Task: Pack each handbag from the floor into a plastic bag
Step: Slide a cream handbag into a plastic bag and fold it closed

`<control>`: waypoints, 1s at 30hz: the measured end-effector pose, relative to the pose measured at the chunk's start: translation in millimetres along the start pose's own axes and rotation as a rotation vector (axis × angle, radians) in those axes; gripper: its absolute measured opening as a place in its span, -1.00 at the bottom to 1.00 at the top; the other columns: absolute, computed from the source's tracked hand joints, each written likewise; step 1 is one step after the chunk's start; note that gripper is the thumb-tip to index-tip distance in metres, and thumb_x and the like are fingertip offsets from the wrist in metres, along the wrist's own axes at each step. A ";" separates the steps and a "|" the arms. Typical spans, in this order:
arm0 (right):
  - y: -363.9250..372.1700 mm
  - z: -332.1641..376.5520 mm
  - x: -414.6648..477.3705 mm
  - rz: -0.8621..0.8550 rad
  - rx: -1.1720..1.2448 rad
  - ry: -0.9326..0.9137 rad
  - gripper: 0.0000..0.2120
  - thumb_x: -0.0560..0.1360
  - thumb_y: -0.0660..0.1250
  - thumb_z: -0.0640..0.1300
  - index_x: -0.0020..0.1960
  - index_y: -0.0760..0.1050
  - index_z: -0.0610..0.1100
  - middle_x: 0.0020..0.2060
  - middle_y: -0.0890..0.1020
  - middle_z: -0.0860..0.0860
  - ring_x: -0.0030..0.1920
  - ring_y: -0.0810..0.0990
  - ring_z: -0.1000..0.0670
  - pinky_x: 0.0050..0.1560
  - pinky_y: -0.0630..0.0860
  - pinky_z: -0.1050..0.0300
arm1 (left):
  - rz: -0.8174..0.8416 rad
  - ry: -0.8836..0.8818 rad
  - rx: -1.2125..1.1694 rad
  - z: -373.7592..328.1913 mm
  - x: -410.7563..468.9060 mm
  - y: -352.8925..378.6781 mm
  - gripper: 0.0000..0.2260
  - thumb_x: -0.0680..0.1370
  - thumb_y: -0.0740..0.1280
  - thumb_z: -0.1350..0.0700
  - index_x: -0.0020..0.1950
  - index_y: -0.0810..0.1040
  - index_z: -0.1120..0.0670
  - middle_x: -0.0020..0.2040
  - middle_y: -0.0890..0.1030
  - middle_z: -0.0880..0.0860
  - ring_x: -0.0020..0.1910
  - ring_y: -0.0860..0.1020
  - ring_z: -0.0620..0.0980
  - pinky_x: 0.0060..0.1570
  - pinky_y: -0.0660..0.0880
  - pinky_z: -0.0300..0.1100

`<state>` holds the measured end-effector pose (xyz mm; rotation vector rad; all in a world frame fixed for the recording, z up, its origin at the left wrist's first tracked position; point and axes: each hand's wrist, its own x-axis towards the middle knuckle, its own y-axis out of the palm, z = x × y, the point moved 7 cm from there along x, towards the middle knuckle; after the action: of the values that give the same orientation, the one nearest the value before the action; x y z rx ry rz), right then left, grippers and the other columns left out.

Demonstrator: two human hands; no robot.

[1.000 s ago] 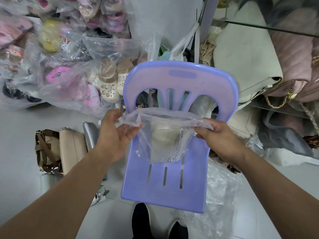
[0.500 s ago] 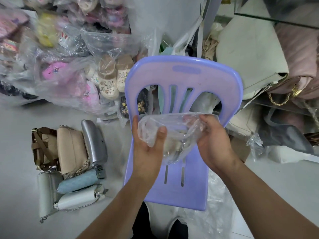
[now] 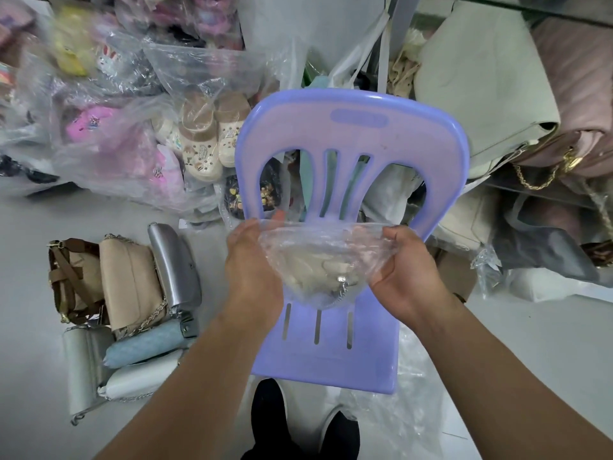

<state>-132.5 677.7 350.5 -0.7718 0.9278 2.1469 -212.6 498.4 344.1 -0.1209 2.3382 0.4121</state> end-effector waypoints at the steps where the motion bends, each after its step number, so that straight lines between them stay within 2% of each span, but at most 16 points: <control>1: -5.3 0.5 2.3 -0.052 -0.020 -0.010 -0.67 0.65 0.10 -0.23 -0.05 0.62 -0.27 -0.01 0.75 -0.19 0.11 0.71 -0.23 0.15 0.64 -0.08 | 0.011 -0.006 -0.050 -2.9 2.8 -0.1 -0.76 0.59 0.24 0.18 0.21 0.53 0.21 0.13 0.70 0.05 0.07 0.68 0.03 0.00 0.56 -0.09; 3: -7.6 0.6 4.5 -0.077 -0.020 -0.019 -0.69 0.65 0.06 -0.24 0.23 0.51 -0.32 0.05 0.72 -0.26 0.11 0.71 -0.26 -0.03 0.67 -0.03 | 0.027 -0.019 -0.161 -11.6 1.8 2.8 -0.84 0.58 0.18 0.22 -0.08 0.55 0.15 0.06 0.72 0.07 -0.08 0.69 0.03 -0.05 0.55 -0.09; 5: -7.5 4.6 5.2 -0.060 0.052 -0.057 -0.68 0.64 0.02 -0.27 0.33 0.39 -0.17 0.10 0.70 -0.31 0.06 0.71 -0.29 -0.19 0.65 0.01 | 0.030 -0.037 -0.280 -15.7 -0.2 4.4 -0.78 0.58 0.12 0.22 -0.24 0.45 0.10 -0.06 0.73 0.11 -0.18 0.70 0.04 -0.07 0.55 -0.08; 7: -0.5 9.0 3.2 0.016 0.114 -0.065 -0.67 0.62 0.00 -0.30 0.23 0.45 -0.13 0.15 0.69 -0.28 0.12 0.68 -0.27 -0.02 0.64 -0.07 | 0.064 -0.065 -0.373 -16.0 -3.2 7.9 -0.79 0.56 0.10 0.20 -0.26 0.39 0.10 -0.21 0.68 0.12 -0.21 0.70 0.10 -0.04 0.55 -0.06; 9: 10.2 11.9 0.4 0.126 0.081 -0.052 -0.67 0.59 0.00 -0.33 0.13 0.52 -0.19 0.17 0.69 -0.24 0.19 0.66 -0.23 0.20 0.55 -0.12 | 0.058 -0.091 -0.462 -13.5 -0.7 9.7 -0.80 0.54 0.09 0.18 -0.29 0.33 0.11 -0.38 0.47 0.09 -0.34 0.60 0.12 -0.05 0.52 -0.08; 12: 12.2 18.1 0.0 0.260 -0.201 -0.037 -0.71 0.58 0.06 -0.39 0.07 0.54 -0.21 0.12 0.71 -0.22 0.15 0.66 -0.19 0.20 0.53 -0.09 | -0.012 -0.136 -0.505 -9.9 11.5 10.0 -0.75 0.60 0.10 0.14 -0.29 0.21 0.06 -0.40 0.26 0.03 -0.44 0.30 0.04 -0.16 0.37 -0.13; 14: 10.1 28.6 -5.0 0.352 -0.491 -0.055 -0.78 0.59 0.25 -0.37 0.15 0.57 -0.17 0.15 0.69 -0.23 0.17 0.66 -0.14 0.29 0.53 -0.07 | -0.034 -0.149 -0.453 -11.8 20.2 10.0 -0.71 0.66 0.09 0.05 -0.25 0.18 0.04 -0.39 0.22 0.01 -0.47 0.22 -0.01 -0.22 0.33 -0.15; 15: 9.4 34.6 -8.8 0.404 -0.630 -0.073 -0.74 0.54 0.38 -0.32 0.21 0.58 -0.13 0.18 0.68 -0.23 0.17 0.66 -0.12 0.33 0.52 -0.04 | -0.041 -0.150 -0.429 -13.2 23.9 9.4 -0.70 0.69 0.09 -0.01 -0.22 0.19 0.05 -0.38 0.22 0.00 -0.49 0.20 -0.03 -0.23 0.33 -0.16; 16: 8.7 39.4 -12.7 0.455 -0.748 -0.094 -0.59 0.45 0.48 -0.25 0.27 0.57 -0.08 0.19 0.69 -0.18 0.17 0.67 -0.09 0.33 0.52 0.00 | -0.044 -0.149 -0.412 -14.6 26.8 9.0 -0.69 0.69 0.09 -0.06 -0.18 0.20 0.05 -0.38 0.21 0.00 -0.49 0.19 -0.04 -0.24 0.32 -0.16; 18: 9.2 45.8 -17.8 0.501 -0.941 -0.135 -0.33 0.29 0.59 -0.20 0.35 0.52 0.08 0.17 0.71 -0.01 0.12 0.70 -0.01 0.23 0.56 0.11 | -0.031 -0.150 -0.385 -16.6 28.5 11.4 -0.68 0.69 0.10 -0.14 -0.13 0.22 0.06 -0.38 0.21 -0.01 -0.49 0.20 -0.05 -0.24 0.31 -0.18; 20: 14.4 47.0 -19.4 0.490 -1.102 -0.220 -0.28 0.32 0.63 -0.27 0.37 0.52 0.17 0.12 0.70 0.13 0.02 0.70 0.15 0.06 0.56 0.29 | -0.049 -0.131 -0.356 -18.2 27.9 11.9 -0.66 0.66 0.14 -0.20 -0.09 0.31 0.05 -0.38 0.26 -0.01 -0.48 0.26 -0.06 -0.23 0.38 -0.19; 21: 17.9 48.0 -19.5 0.462 -1.137 -0.290 -0.36 0.37 0.61 -0.28 0.34 0.56 0.15 0.08 0.71 0.17 0.01 0.68 0.22 0.01 0.53 0.37 | -0.053 -0.115 -0.329 -18.4 28.7 11.5 -0.65 0.63 0.19 -0.24 -0.03 0.38 0.05 -0.36 0.33 -0.01 -0.46 0.34 -0.07 -0.20 0.44 -0.19; 24: 16.9 50.3 -12.5 0.317 -0.958 -0.467 -0.80 0.50 0.50 -0.22 0.08 0.69 -0.02 -0.16 0.74 0.18 -0.15 0.68 0.24 -0.13 0.51 0.43 | 0.005 0.011 -0.026 -18.6 26.1 8.5 -0.39 0.47 0.37 -0.33 0.35 0.47 0.04 -0.15 0.62 -0.04 -0.20 0.62 -0.09 0.08 0.56 -0.14; 26: 12.6 42.1 -8.8 0.260 -0.775 -0.449 -0.95 0.50 0.48 -0.13 -0.05 0.70 -0.05 -0.33 0.68 0.16 -0.32 0.60 0.21 -0.23 0.48 0.38 | 0.028 0.139 0.199 -13.6 18.8 6.8 -0.44 0.47 0.43 -0.25 0.39 0.49 -0.03 0.04 0.69 -0.16 0.04 0.65 -0.19 0.25 0.50 -0.14; 28: 8.2 33.6 -5.6 0.208 -0.611 -0.395 -0.90 0.48 0.47 -0.04 -0.14 0.69 -0.05 -0.39 0.61 0.12 -0.37 0.53 0.15 -0.24 0.46 0.30 | 0.052 0.200 0.276 -6.0 9.2 7.8 -0.66 0.53 0.41 -0.15 0.28 0.55 -0.11 0.07 0.68 -0.26 0.09 0.62 -0.30 0.22 0.48 -0.24; 30: 4.8 29.5 -3.3 0.121 -0.582 -0.418 -0.78 0.54 0.45 -0.04 -0.22 0.64 -0.14 -0.44 0.57 0.09 -0.41 0.50 0.12 -0.28 0.46 0.29 | 0.076 0.217 0.269 -3.9 2.2 14.9 -0.80 0.55 0.38 -0.15 0.13 0.58 -0.13 -0.09 0.68 -0.35 -0.07 0.61 -0.42 -0.01 0.48 -0.41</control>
<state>-141.5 697.1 371.6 -0.4945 0.1294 2.5834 -219.8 511.2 349.0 0.0558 2.5942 0.1227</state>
